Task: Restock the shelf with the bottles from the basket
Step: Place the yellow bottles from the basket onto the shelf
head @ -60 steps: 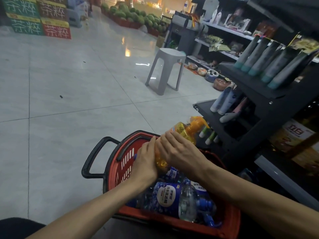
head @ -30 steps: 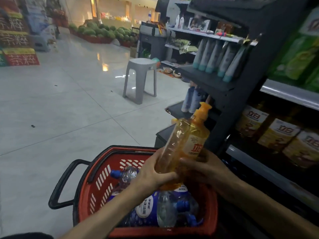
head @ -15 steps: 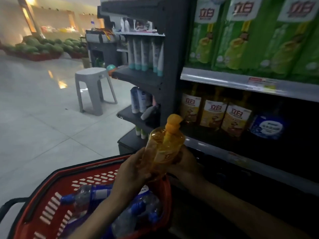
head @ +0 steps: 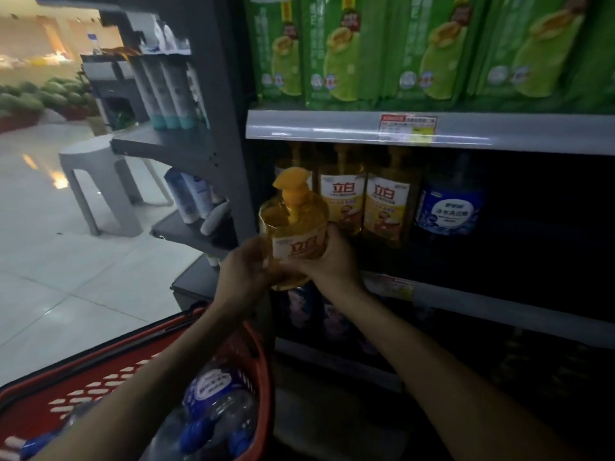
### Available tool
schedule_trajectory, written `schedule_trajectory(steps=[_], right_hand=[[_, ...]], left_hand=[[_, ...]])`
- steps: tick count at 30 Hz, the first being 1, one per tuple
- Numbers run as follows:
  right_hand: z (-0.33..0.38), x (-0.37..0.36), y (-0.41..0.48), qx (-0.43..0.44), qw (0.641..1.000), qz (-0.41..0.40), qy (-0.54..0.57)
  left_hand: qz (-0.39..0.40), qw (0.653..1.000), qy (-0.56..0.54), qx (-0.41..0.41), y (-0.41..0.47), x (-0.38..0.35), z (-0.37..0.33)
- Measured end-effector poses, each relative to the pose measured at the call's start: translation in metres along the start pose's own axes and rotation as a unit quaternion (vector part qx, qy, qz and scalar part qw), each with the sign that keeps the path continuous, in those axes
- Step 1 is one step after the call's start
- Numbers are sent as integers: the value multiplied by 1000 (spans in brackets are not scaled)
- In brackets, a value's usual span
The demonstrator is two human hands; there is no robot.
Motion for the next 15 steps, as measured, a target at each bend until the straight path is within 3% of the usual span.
schedule_trajectory(steps=[11, 15], right_hand=[[-14, 5, 46, 26, 998, -60, 13], [-15, 4, 57, 22, 996, -87, 26]], left_hand=[[15, 1000, -16, -19, 70, -26, 10], [2, 999, -51, 9, 87, -34, 13]])
Point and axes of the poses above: each hand's wrist, its own y-axis towards the middle knuckle, its own x-axis out of the back of the hand, z = x × y, the point moved 1 cm from there along y, towards the middle knuckle, and after that the axes turned 15 degrees about -y, right-handed, at the moved point
